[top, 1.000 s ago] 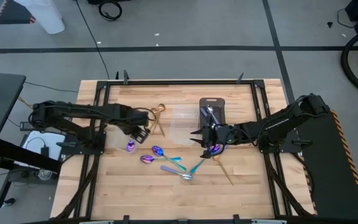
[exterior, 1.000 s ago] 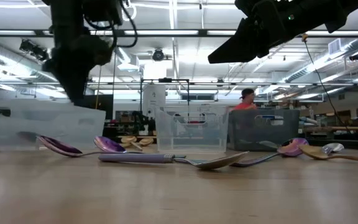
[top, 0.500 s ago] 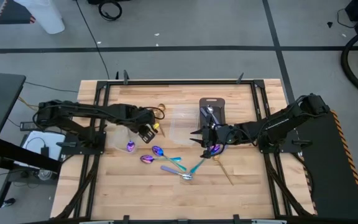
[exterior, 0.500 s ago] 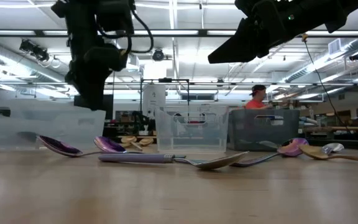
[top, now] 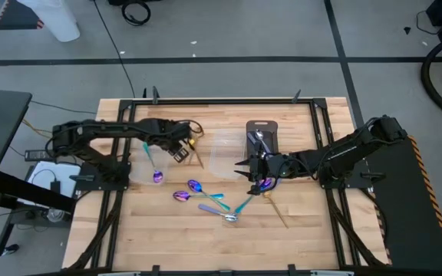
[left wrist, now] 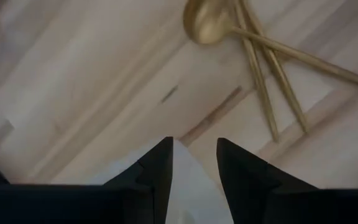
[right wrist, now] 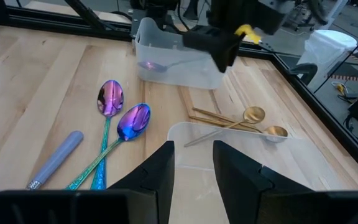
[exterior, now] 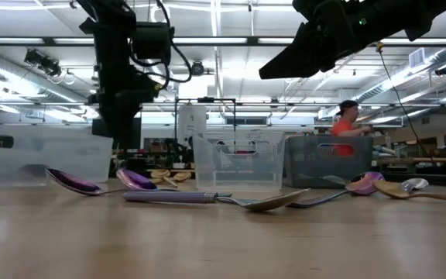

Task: Sort silverware by color (type)
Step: Adjust the left transparent bin, then put the blue spoon into the left transparent bin

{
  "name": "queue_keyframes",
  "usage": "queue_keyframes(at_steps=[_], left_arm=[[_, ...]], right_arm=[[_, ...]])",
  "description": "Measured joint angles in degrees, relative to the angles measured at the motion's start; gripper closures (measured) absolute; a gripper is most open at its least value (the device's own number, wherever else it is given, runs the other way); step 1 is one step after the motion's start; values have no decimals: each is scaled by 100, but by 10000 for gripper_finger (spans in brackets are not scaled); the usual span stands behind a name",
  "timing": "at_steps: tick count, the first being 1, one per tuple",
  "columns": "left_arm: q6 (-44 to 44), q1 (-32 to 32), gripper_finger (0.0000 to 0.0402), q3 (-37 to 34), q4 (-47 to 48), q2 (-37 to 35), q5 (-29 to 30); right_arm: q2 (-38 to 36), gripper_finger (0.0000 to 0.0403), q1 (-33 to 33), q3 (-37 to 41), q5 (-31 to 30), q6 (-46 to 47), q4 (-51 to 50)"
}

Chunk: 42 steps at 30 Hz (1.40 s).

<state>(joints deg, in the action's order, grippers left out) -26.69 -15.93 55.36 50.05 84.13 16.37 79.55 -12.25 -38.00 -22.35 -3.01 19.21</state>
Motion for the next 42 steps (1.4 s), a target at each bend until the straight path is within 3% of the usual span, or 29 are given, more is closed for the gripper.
queue_keyframes(at_steps=[7,14,28,35,42], left_arm=[[478,365,269,1081,885,-21,-347],[382,1569,269,1280,919,-5,-607],[-109,3447,269,1278,-88,27,-447],[-244,3755,269,1279,-944,134,-150],[-219,3808,269,1278,-1573,727,-172]], right_arm=[[0,281,2,0,-7,0,-58],[0,281,0,0,-18,215,-493],[0,281,-130,0,-16,1174,-911],[0,281,-264,0,-30,1365,-864],[0,281,-273,0,-186,1659,-803]])
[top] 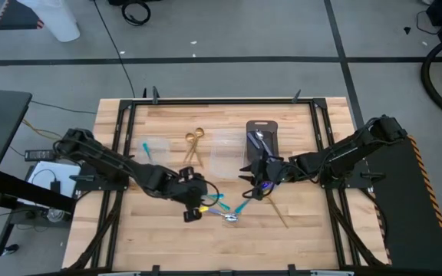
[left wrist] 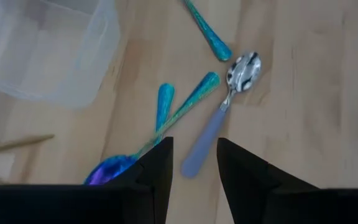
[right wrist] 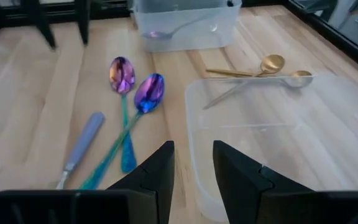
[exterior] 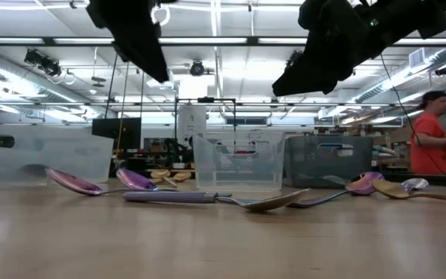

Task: Sort silverware by color (type)
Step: Put the blue spoon into the left transparent bin

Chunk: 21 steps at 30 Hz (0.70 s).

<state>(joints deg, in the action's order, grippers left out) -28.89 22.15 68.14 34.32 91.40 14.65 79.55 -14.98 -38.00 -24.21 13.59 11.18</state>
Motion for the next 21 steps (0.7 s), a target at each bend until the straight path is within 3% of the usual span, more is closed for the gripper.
queue_keyframes(at_steps=[12,21], left_arm=[[56,-19,269,418,-92,887,-436],[607,-22,269,581,0,1102,-167]], right_arm=[[0,281,-44,2,-442,-183,162],[0,281,-44,2,-486,-474,98]])
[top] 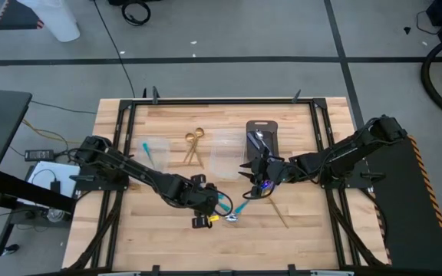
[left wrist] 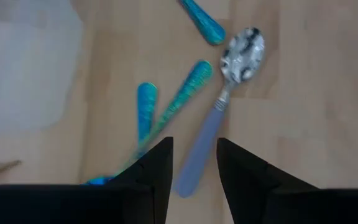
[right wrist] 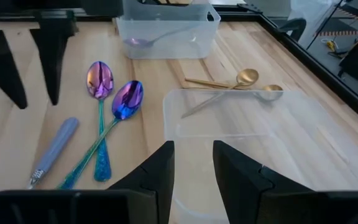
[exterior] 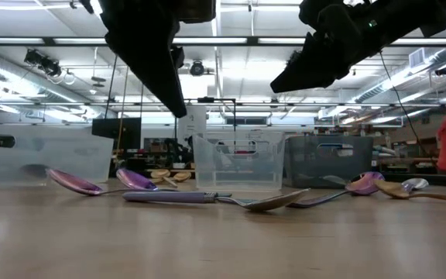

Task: Sort silverware by color (type)
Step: Put the blue spoon into the left transparent bin

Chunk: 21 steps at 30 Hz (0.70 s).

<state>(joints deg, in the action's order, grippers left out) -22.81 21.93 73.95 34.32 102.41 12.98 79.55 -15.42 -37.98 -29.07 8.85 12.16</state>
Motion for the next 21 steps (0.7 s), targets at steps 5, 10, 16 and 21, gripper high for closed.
queue_keyframes(at_steps=[5,10,16,21], left_arm=[[70,0,269,0,-50,0,258],[-335,4,269,-137,-516,0,396],[-512,108,269,-136,-760,0,585],[-593,235,269,-136,-800,8,868]], right_arm=[[0,281,28,0,1,-104,-16],[0,281,-6,0,12,-95,-149],[0,281,-37,0,-6,-164,-341],[0,281,-1,0,-61,-306,-345]])
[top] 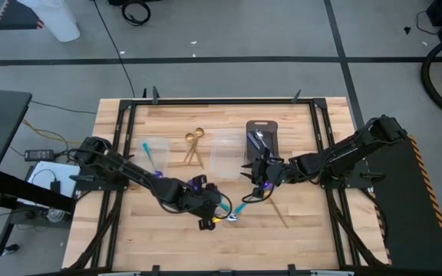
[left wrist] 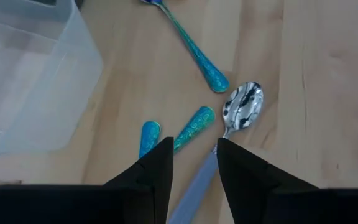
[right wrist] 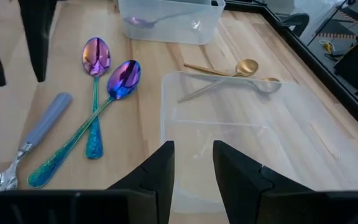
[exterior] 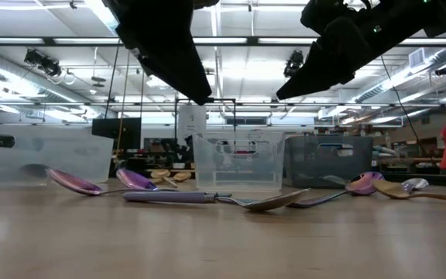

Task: Sort silverware by color (type)
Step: Put the blue spoon into the left transparent bin

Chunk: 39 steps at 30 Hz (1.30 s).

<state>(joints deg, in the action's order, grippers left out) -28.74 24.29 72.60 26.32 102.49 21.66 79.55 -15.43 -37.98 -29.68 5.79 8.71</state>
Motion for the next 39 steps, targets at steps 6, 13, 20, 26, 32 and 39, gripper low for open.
queue_keyframes(at_steps=[6,13,20,26,32,39], left_arm=[[224,123,269,1,-81,251,621],[349,153,269,-2,-170,444,665],[390,253,269,-2,-284,444,664],[392,264,269,-2,-294,444,683],[394,252,269,-2,-294,444,683],[369,-105,269,-2,-98,442,-321]], right_arm=[[0,281,98,0,-32,0,8],[0,281,99,0,-30,0,50],[0,281,99,0,27,-1,63],[0,281,99,0,38,-1,68],[0,281,99,0,90,-4,82],[0,281,99,0,120,-106,205]])
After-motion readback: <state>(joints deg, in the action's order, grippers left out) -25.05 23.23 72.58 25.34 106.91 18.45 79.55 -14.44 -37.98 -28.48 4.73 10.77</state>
